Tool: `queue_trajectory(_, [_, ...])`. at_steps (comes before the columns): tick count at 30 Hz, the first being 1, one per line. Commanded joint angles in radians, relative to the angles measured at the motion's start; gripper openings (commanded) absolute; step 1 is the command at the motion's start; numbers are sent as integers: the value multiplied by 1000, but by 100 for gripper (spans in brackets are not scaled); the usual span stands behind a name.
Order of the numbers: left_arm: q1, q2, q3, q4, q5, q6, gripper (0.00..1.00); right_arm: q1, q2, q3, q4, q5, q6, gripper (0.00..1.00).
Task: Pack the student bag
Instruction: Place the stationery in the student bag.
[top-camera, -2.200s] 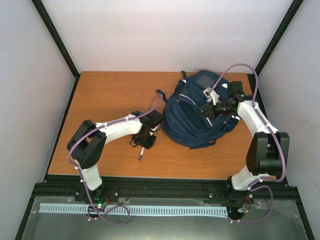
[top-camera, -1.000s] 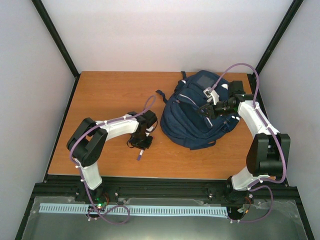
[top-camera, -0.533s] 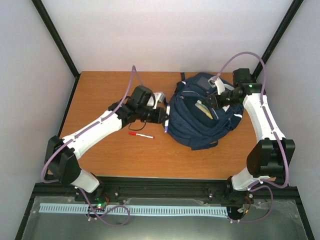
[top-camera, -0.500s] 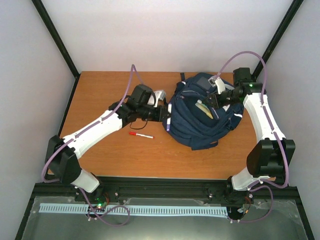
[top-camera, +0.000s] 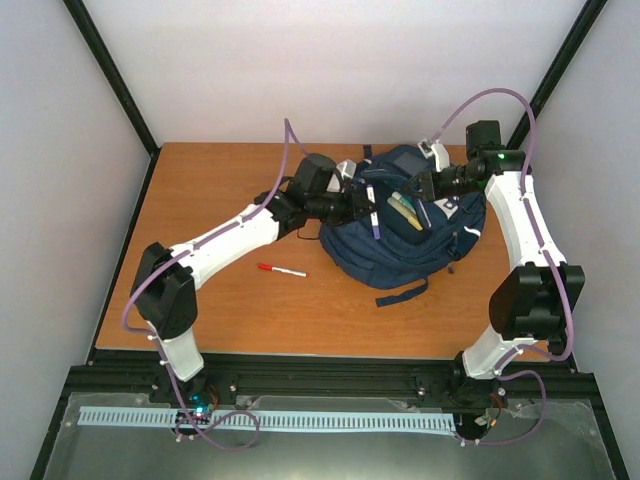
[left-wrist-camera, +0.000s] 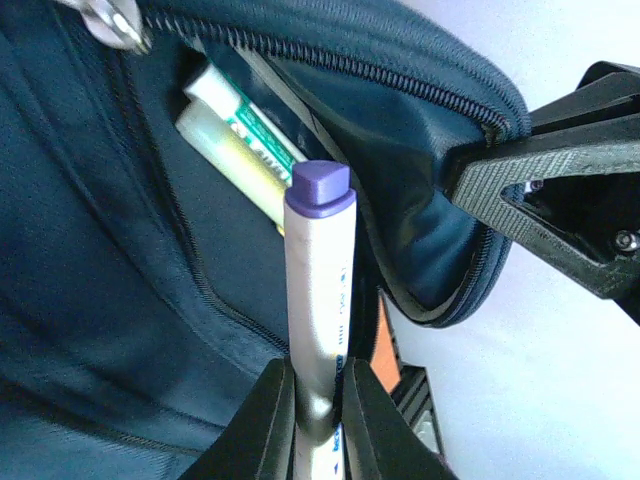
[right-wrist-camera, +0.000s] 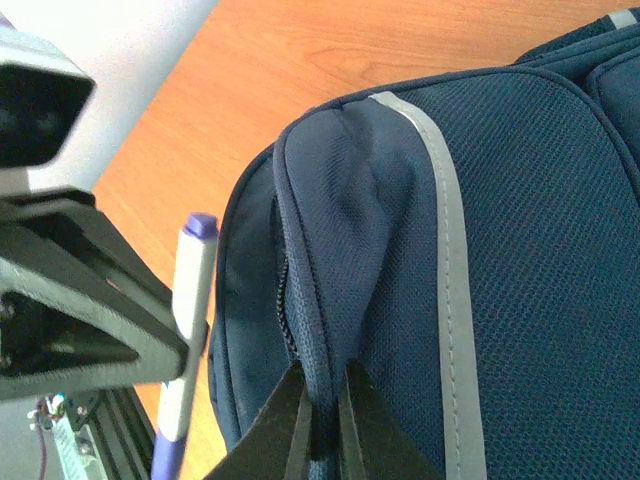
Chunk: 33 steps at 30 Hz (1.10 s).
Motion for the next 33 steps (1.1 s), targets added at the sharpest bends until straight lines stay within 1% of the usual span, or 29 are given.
queue_trajectory(1, [-24,38,75,75,13,-121,1,8,-19,51,120,-167,83,3])
queue_trajectory(5, [-29,91,114,72,10,-205,1,9,-5,53,123,-207,92,3])
queue_trajectory(9, [-28,136,145,59,-16,-280,1,15,-12,48,125,-208,93,3])
queue_trajectory(13, [-29,175,183,46,-78,-357,2,24,-19,38,126,-203,89,3])
queue_trajectory(15, [-29,196,203,22,-106,-380,2,24,-23,34,127,-203,90,3])
queue_trajectory(21, [-29,271,276,14,-91,-401,3,24,-34,16,130,-202,92,3])
queue_trajectory(25, [-29,296,290,27,-68,-418,15,24,-37,11,132,-203,88,3])
queue_trajectory(27, [-29,299,292,24,-56,-418,24,24,-39,9,131,-203,87,3])
queue_trajectory(33, [-29,266,269,21,-42,-401,33,24,-32,9,132,-198,82,3])
